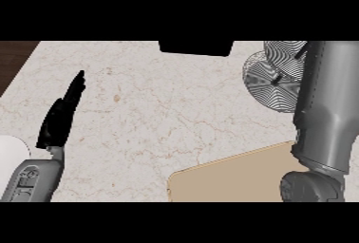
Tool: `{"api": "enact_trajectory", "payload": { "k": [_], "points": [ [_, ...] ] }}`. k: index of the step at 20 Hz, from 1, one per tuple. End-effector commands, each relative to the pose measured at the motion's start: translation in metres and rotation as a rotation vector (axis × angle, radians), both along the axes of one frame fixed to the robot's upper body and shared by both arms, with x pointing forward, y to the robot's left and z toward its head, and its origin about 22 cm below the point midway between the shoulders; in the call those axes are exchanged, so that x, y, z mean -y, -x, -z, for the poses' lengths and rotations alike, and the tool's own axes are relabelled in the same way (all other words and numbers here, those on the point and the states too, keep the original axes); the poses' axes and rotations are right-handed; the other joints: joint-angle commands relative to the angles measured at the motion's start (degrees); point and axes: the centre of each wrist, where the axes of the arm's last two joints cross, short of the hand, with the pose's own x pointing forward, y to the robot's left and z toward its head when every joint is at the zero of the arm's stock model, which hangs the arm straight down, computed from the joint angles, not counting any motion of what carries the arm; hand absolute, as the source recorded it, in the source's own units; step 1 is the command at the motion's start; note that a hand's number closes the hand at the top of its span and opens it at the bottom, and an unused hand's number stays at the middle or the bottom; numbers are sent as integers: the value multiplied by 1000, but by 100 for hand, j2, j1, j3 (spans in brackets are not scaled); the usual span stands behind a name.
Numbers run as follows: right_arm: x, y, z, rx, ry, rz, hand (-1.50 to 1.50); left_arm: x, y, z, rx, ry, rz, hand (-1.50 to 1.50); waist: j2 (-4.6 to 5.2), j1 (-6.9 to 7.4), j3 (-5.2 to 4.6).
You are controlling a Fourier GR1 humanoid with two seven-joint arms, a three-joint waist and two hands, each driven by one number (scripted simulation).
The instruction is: Pick the croissant from the tray and place it in the tiered basket
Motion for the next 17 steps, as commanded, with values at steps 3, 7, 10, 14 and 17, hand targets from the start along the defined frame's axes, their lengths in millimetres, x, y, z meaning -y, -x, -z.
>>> {"api": "enact_trajectory", "payload": {
  "k": [3,7,10,14,17],
  "points": [
    [-1,16,-45,279,-66,229,-150,-1,-2,-2,-4,21,7,0,-64,43,-8],
    [7,31,-61,354,-96,265,-150,9,-2,2,-9,12,26,0,-104,96,-9],
    [2,37,-73,383,-82,265,-150,8,-2,6,-16,-5,43,0,-96,217,-19],
    [-6,47,-81,424,-33,259,-150,12,-5,7,-26,2,46,0,-141,259,-29],
    [-12,53,-83,453,6,246,-150,21,-3,13,-29,5,63,0,-112,374,-32]
  ]
}}
